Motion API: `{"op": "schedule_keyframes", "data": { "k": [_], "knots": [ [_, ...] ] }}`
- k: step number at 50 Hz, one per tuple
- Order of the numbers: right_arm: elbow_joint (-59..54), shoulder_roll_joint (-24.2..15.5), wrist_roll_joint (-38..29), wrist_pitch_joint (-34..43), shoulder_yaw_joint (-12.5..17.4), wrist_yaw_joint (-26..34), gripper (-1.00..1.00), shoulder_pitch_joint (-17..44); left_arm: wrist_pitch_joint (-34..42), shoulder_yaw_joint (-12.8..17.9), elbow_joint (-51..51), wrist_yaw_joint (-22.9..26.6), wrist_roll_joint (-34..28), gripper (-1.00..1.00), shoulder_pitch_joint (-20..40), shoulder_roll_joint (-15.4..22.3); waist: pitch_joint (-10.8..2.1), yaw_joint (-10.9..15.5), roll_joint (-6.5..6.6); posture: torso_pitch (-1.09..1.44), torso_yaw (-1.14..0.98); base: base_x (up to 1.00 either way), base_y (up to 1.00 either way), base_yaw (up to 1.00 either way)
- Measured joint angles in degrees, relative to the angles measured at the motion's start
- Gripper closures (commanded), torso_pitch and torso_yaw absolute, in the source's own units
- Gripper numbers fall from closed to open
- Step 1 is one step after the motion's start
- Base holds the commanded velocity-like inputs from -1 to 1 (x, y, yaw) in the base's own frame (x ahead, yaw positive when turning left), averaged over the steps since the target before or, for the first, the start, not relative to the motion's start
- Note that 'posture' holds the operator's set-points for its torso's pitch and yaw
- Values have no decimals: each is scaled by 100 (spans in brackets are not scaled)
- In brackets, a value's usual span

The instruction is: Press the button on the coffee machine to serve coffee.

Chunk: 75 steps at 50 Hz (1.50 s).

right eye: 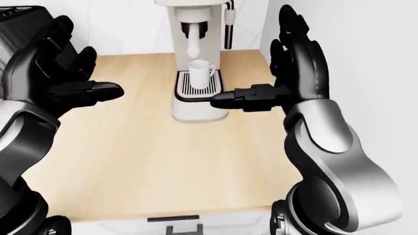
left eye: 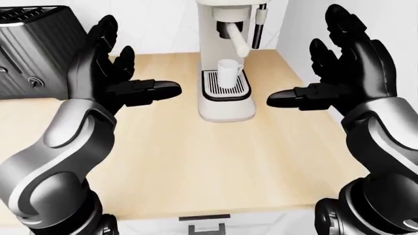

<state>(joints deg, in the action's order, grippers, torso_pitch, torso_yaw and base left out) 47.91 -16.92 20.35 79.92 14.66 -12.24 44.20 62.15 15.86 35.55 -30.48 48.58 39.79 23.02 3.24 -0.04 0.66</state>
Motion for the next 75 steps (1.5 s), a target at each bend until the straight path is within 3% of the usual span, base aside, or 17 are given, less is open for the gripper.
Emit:
{"op": "schedule_keyframes", "data": {
  "k": [22, 35, 48, 71, 75],
  "knots": [
    [30, 40, -56, -2, -11, 63, -100, 20, 63, 2, -124, -171, 170, -100, 2, -28, 2, 1, -32, -1, 0, 0, 0, 0],
    [51, 34, -41, 18, 25, 75, -100, 48, 48, -6, -149, -196, 264, -100, -5, -9, -272, 16, -39, -10, 0, 0, 0, 0],
    [52, 34, -15, 32, 43, 53, -100, 56, 36, -10, -137, -236, 342, -100, -29, 17, -648, 30, -41, -20, 0, 0, 0, 0],
    [51, 11, 96, -56, 62, 2, -100, 29, 28, 6, -120, -256, 348, -100, -12, 34, -1572, 103, -62, -37, 0, 0, 0, 0],
    [61, 0, 112, -87, 62, -14, -100, 20, -19, -14, -140, -220, 309, -100, -38, 28, -1679, 116, -70, -39, 0, 0, 0, 0]
  ]
}}
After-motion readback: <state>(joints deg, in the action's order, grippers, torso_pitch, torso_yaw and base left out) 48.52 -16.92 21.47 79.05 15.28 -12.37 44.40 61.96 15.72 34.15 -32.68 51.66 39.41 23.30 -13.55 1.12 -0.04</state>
